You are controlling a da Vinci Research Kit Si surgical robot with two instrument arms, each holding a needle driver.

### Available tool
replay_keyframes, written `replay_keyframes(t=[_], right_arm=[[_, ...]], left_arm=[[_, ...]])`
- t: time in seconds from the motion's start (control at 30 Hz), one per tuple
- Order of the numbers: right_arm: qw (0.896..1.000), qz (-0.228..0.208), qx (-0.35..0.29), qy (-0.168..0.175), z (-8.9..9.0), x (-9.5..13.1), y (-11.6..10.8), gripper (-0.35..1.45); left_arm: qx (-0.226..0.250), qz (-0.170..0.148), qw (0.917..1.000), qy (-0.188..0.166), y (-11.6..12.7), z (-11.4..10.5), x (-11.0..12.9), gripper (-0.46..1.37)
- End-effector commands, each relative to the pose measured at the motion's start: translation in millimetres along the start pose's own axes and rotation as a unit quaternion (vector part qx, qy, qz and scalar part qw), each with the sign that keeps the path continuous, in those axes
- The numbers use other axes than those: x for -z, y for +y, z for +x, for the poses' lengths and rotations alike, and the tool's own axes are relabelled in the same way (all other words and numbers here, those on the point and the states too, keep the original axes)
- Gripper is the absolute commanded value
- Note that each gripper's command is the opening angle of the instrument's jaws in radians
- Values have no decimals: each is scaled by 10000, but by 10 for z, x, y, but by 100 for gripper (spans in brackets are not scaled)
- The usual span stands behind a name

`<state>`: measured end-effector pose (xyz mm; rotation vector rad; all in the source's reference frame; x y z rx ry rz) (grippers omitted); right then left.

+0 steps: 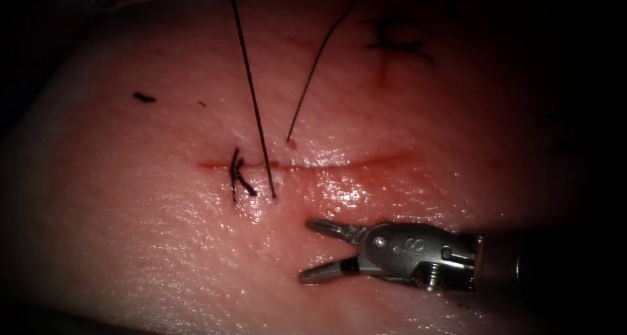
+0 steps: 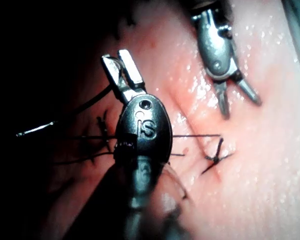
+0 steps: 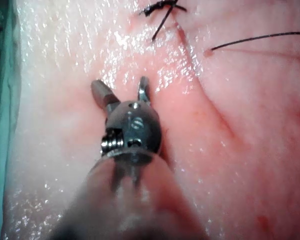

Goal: Wound Closure
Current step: Pull needle through wound

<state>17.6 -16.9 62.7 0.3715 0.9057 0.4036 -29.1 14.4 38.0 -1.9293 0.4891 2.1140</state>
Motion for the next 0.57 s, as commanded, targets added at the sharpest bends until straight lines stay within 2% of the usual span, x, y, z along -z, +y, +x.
replay_keyframes(t=[0.03, 0.13, 0.3, 0.57], right_arm=[[10000, -11, 1, -2, 0, 0, 0, 63], [10000, -11, 1, 12, 0, 0, 0, 63], [10000, -7, -1, 27, 1, 1, -1, 63], [10000, -9, -7, 56, 2, 1, 0, 63]], left_arm=[[-74, 11, 10000, -22, 0, -1, -1, -35], [-269, 51, 9996, -31, 1, -5, 0, -35], [-327, 67, 9994, -32, 2, -16, 2, -35], [-343, 83, 9994, -30, 4, -19, 4, -35]])
